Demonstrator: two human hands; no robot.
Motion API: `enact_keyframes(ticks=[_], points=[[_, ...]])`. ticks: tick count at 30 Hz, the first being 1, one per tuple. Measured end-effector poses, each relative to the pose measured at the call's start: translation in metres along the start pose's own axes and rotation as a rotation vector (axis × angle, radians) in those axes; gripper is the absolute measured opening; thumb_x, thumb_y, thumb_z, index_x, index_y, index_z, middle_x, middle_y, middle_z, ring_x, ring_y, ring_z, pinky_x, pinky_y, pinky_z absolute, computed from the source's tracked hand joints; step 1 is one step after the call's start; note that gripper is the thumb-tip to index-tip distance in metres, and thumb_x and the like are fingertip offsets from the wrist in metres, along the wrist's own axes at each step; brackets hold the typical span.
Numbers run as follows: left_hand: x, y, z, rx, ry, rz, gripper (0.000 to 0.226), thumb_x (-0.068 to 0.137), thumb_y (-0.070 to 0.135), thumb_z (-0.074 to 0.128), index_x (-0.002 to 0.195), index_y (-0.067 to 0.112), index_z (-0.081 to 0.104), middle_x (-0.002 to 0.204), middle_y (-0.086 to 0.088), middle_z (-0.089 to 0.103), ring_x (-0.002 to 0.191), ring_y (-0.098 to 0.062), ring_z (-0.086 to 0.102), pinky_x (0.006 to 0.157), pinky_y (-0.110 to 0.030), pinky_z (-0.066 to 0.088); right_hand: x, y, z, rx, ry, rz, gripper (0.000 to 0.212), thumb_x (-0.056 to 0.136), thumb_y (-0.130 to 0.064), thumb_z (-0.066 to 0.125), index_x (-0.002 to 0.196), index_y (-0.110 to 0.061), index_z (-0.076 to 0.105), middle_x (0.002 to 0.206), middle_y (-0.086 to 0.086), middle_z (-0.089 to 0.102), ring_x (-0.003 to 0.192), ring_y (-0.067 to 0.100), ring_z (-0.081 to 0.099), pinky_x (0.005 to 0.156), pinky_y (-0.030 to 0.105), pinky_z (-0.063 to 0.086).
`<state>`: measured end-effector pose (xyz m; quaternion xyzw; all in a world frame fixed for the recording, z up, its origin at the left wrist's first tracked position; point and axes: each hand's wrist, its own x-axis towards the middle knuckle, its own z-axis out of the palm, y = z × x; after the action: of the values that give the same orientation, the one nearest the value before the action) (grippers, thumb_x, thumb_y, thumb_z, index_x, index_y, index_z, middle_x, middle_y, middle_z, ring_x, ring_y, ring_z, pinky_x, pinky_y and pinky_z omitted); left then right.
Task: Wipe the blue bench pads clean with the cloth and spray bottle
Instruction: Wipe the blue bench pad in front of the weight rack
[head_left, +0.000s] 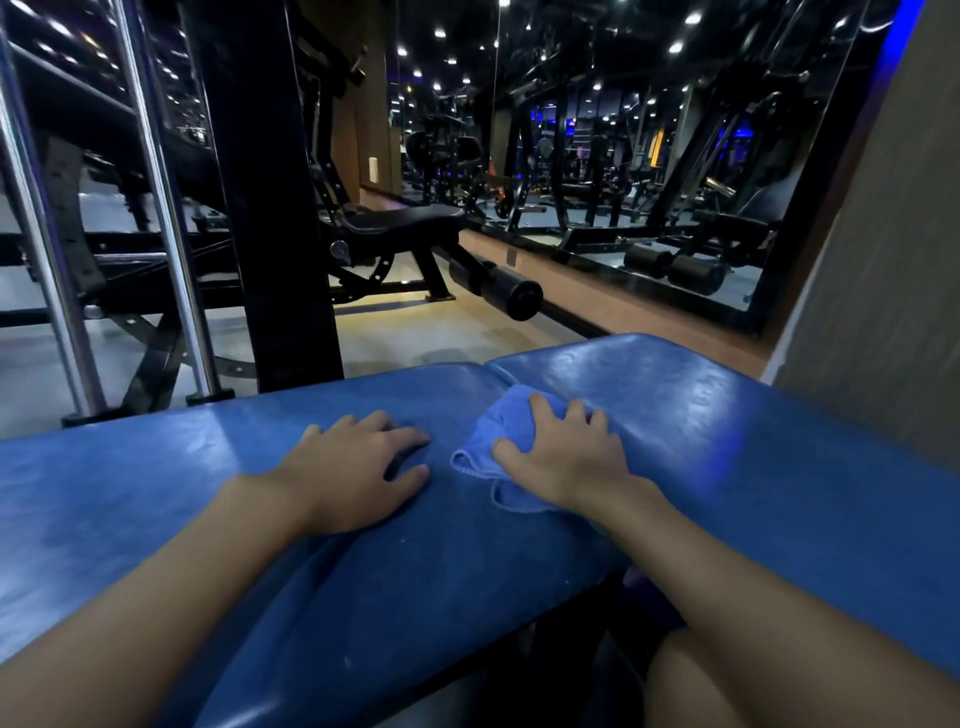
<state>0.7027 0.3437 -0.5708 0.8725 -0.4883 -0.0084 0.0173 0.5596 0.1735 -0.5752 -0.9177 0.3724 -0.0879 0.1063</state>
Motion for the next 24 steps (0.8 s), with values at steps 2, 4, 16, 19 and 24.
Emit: enact_keyframes(ticks=[2, 4, 16, 19, 24], points=[[0.0, 0.0, 0.001, 0.004, 0.0, 0.005, 0.052, 0.097, 0.064, 0.032, 0.146, 0.047, 0.034, 0.138, 0.011, 0.042, 0.127, -0.019, 0.043, 0.105, -0.045, 0.037, 0.012, -0.003, -0.001, 0.046, -0.035, -0.028, 0.064, 0.088, -0.057, 0.042, 0.144, -0.029, 0.03, 0.145, 0.013, 0.034, 0.132, 0.037, 0.026, 0.104, 0.047, 0.029], [0.002, -0.003, -0.001, -0.009, -0.003, 0.007, 0.055, 0.093, 0.068, 0.03, 0.144, 0.048, 0.036, 0.137, 0.013, 0.043, 0.125, -0.018, 0.044, 0.103, -0.044, 0.038, 0.013, -0.001, -0.003, 0.031, -0.033, -0.049, 0.065, 0.089, -0.056, 0.041, 0.147, -0.029, 0.027, 0.145, 0.012, 0.034, 0.131, 0.036, 0.028, 0.104, 0.046, 0.03], [0.043, -0.05, -0.009, -0.085, -0.027, -0.081, 0.091, 0.06, 0.094, 0.021, 0.141, 0.054, 0.032, 0.136, 0.016, 0.043, 0.129, -0.017, 0.041, 0.105, -0.047, 0.036, 0.049, 0.0, 0.013, 0.02, 0.042, -0.118, 0.069, 0.091, -0.054, 0.043, 0.152, -0.031, 0.021, 0.144, 0.011, 0.038, 0.132, 0.035, 0.031, 0.104, 0.045, 0.034], [0.049, -0.066, -0.008, -0.103, -0.039, -0.111, 0.1, 0.053, 0.1, 0.023, 0.142, 0.054, 0.031, 0.14, 0.015, 0.04, 0.131, -0.018, 0.04, 0.107, -0.05, 0.036, 0.077, -0.012, 0.018, 0.007, 0.012, -0.118, 0.07, 0.09, -0.056, 0.041, 0.153, -0.032, 0.02, 0.147, 0.012, 0.035, 0.135, 0.034, 0.029, 0.107, 0.044, 0.031], [0.057, -0.075, -0.004, -0.071, -0.043, -0.095, 0.106, 0.049, 0.103, 0.022, 0.144, 0.056, 0.026, 0.14, 0.018, 0.039, 0.13, -0.016, 0.041, 0.108, -0.049, 0.035, 0.121, -0.03, 0.026, 0.03, -0.009, -0.143, 0.069, 0.089, -0.055, 0.04, 0.152, -0.033, 0.022, 0.149, 0.012, 0.035, 0.133, 0.034, 0.03, 0.107, 0.045, 0.029]])
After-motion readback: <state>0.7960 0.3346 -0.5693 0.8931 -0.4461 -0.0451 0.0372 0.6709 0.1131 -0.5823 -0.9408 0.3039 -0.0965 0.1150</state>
